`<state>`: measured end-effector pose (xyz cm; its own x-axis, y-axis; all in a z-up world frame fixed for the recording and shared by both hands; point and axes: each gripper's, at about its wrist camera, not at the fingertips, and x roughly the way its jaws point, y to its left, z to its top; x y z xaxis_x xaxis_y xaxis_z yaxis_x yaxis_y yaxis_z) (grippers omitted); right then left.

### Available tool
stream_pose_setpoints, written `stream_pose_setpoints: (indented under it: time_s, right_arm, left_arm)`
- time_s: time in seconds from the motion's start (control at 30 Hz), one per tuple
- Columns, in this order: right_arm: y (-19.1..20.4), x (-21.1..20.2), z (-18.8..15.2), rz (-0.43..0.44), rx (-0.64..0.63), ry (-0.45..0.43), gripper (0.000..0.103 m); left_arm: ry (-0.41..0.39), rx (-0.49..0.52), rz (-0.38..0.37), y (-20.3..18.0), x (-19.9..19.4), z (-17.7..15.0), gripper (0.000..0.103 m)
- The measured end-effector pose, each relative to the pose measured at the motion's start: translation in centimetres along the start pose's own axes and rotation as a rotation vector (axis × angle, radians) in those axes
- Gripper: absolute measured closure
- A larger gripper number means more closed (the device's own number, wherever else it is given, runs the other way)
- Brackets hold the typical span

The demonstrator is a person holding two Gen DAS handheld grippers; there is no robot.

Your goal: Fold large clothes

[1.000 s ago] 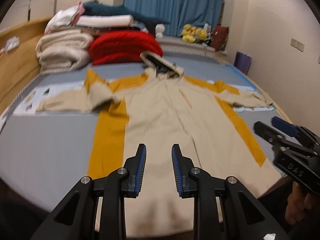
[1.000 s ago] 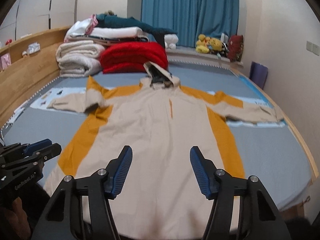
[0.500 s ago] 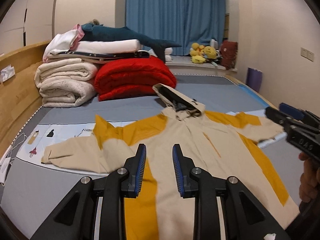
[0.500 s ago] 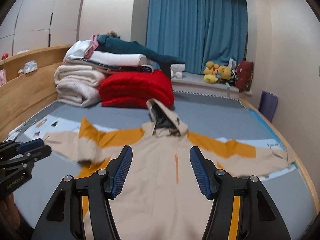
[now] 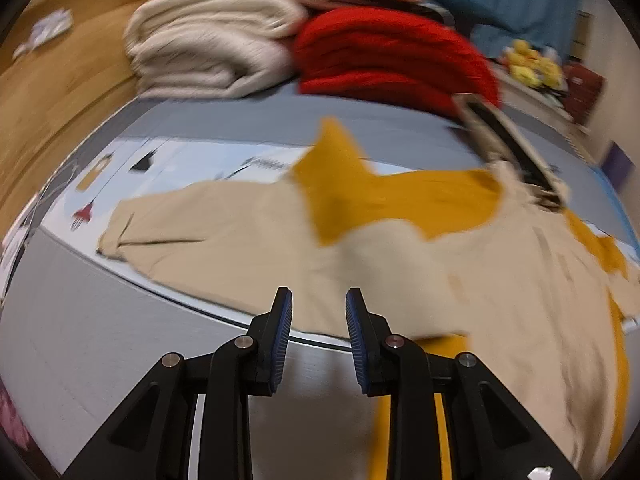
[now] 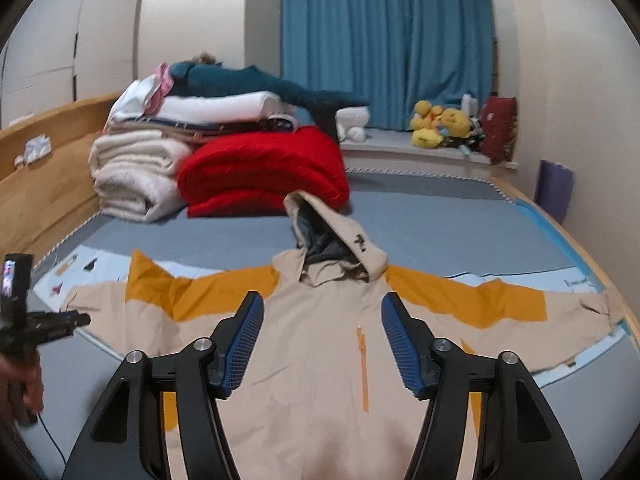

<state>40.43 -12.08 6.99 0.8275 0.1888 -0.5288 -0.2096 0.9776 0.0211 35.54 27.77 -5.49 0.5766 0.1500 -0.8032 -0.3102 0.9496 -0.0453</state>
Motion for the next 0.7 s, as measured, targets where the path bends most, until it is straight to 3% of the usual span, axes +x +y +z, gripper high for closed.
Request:
stream_pose_setpoints:
  time_s: [0.03, 0.07, 0.23, 0.43, 0.5, 0.63, 0.7]
  right_arm:
    - [-0.1, 0.5, -0.2, 0.005, 0.007, 0.015, 0.021]
    - [-0.4, 1.1, -0.3, 0.01, 0.013, 0.029, 0.018]
    - [-1.4, 2.9, -1.0, 0.009, 0.013, 0.086, 0.018]
    - [-1.6, 4.2, -2.1, -0.018, -0.007, 0.14, 0.019]
    - [-1.5, 4.6, -2.5, -0.015, -0.017, 0.157, 0.023]
    - [-1.3, 5.7, -3.1, 0.01, -0.018, 0.2, 0.056]
    - [-1.3, 6.1, -3.4, 0.041, 0.005, 0.219, 0.06]
  left_arm:
    - [0.006, -0.013, 0.013, 1.0, 0.9, 0.1, 0.078]
    - [0.012, -0.028, 0.03, 2.2, 1.9, 0.3, 0.077]
    - [0.066, -0.11, 0.098, 6.9, 5.9, 1.2, 0.073]
    - [0.118, -0.232, 0.148, 12.4, 9.5, 1.6, 0.061]
    - [0.131, -0.269, 0.161, 14.1, 10.6, 1.7, 0.058]
    - [0.142, -0.394, 0.169, 17.6, 11.8, 1.6, 0.055]
    - [0.144, -0.465, 0.154, 19.1, 12.3, 1.4, 0.055]
